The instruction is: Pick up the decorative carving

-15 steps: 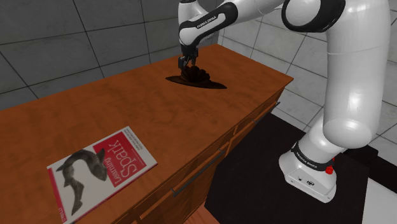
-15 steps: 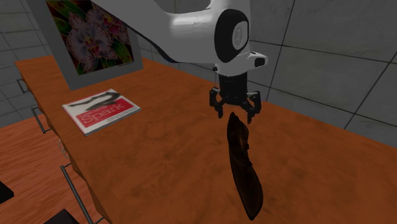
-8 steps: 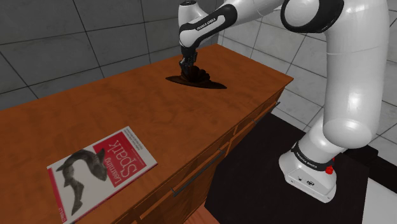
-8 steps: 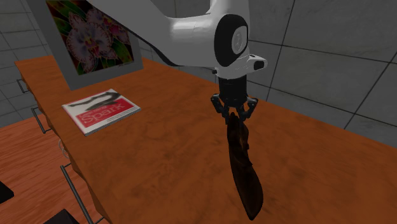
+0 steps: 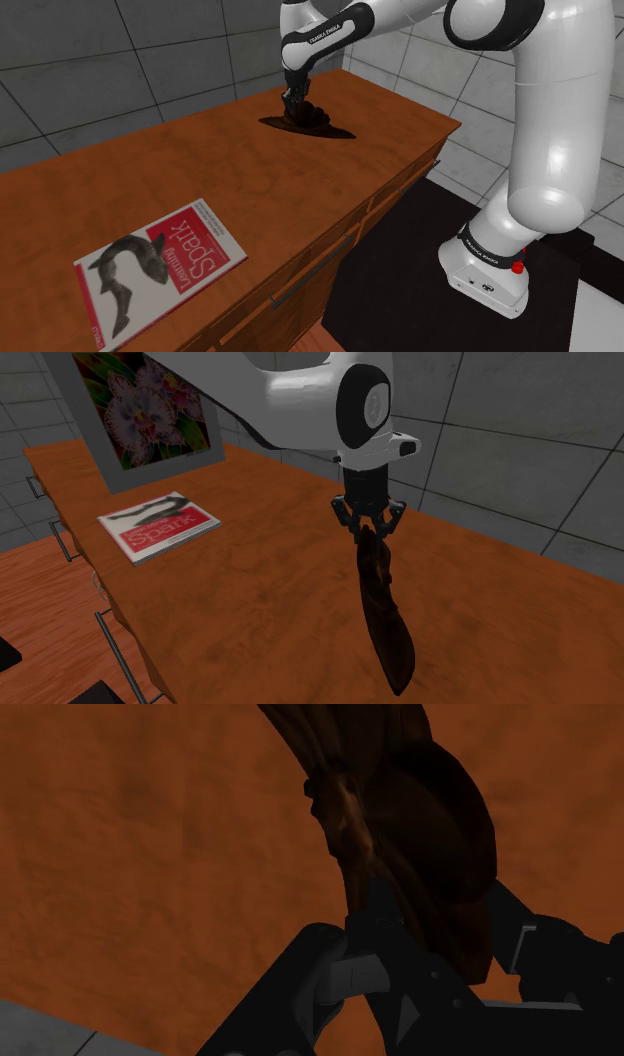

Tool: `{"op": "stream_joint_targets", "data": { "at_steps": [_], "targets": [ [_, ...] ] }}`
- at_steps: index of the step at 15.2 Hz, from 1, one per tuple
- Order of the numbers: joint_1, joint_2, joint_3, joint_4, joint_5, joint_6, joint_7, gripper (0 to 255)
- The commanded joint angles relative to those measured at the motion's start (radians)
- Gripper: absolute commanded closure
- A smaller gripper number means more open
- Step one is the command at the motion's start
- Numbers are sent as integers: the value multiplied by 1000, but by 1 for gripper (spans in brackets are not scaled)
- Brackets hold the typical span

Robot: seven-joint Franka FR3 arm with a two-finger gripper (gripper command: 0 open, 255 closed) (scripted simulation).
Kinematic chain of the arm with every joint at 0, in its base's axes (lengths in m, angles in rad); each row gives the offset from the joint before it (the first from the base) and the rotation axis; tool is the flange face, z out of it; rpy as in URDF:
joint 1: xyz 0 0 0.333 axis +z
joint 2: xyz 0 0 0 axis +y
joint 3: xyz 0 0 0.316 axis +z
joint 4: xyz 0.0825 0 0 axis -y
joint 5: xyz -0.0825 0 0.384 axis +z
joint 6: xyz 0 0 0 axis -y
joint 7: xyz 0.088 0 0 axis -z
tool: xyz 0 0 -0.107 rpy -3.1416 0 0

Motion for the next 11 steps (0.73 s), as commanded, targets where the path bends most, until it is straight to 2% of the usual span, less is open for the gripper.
{"op": "stream_joint_targets", "data": {
  "at_steps": [1, 11],
  "targets": [
    [-1, -11, 1, 11, 2, -20, -5, 255],
    [-2, -61, 5, 71, 13, -129, -23, 255]
  ]
}}
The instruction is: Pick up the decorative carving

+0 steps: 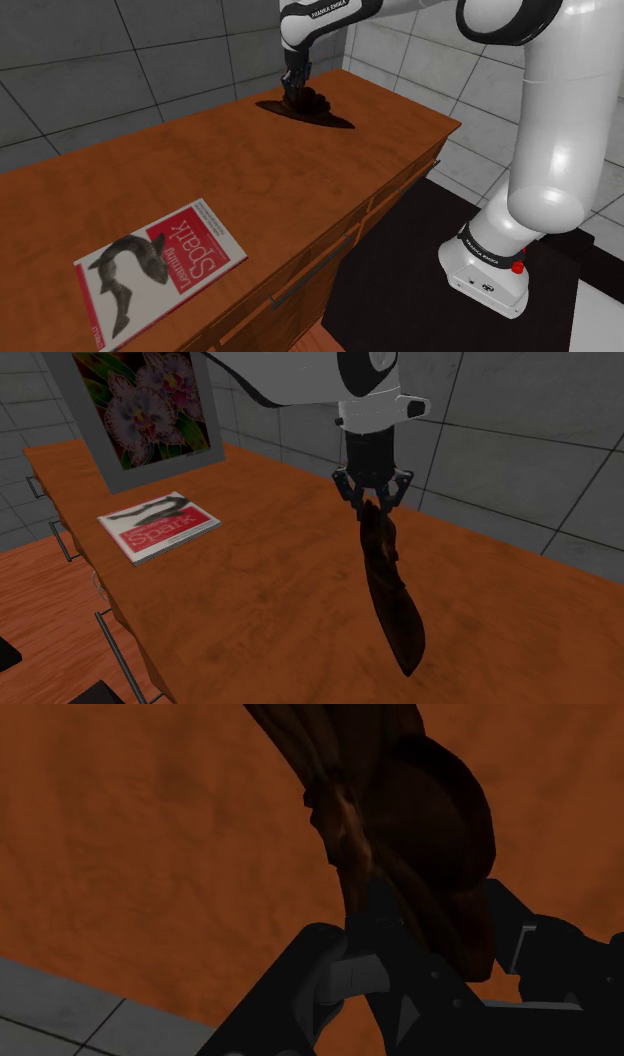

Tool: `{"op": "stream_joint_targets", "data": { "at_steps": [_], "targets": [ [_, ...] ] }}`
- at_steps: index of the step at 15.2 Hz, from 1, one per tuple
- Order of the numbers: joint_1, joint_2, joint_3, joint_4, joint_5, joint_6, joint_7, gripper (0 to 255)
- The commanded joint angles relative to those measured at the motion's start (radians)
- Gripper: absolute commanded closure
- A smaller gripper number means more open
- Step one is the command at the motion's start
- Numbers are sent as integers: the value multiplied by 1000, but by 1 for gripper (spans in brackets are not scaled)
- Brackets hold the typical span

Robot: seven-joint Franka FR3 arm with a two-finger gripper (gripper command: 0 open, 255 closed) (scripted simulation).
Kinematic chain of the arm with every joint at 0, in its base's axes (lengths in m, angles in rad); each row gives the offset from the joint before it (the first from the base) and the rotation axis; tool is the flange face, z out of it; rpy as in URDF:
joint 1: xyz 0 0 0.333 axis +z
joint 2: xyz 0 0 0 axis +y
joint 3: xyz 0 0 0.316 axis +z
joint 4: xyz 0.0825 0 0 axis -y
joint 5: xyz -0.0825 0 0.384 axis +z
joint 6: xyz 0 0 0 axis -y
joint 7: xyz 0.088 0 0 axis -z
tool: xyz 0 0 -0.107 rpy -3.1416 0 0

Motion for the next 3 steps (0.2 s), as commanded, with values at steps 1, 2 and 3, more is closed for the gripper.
{"op": "stream_joint_targets", "data": {
  "at_steps": [1, 2, 3],
  "targets": [
    [-1, -8, 0, 18, 2, -24, -5, 255],
    [-1, -8, 0, 19, 2, -25, -5, 255],
    [-1, -8, 0, 19, 2, -25, -5, 255]
  ]
}}
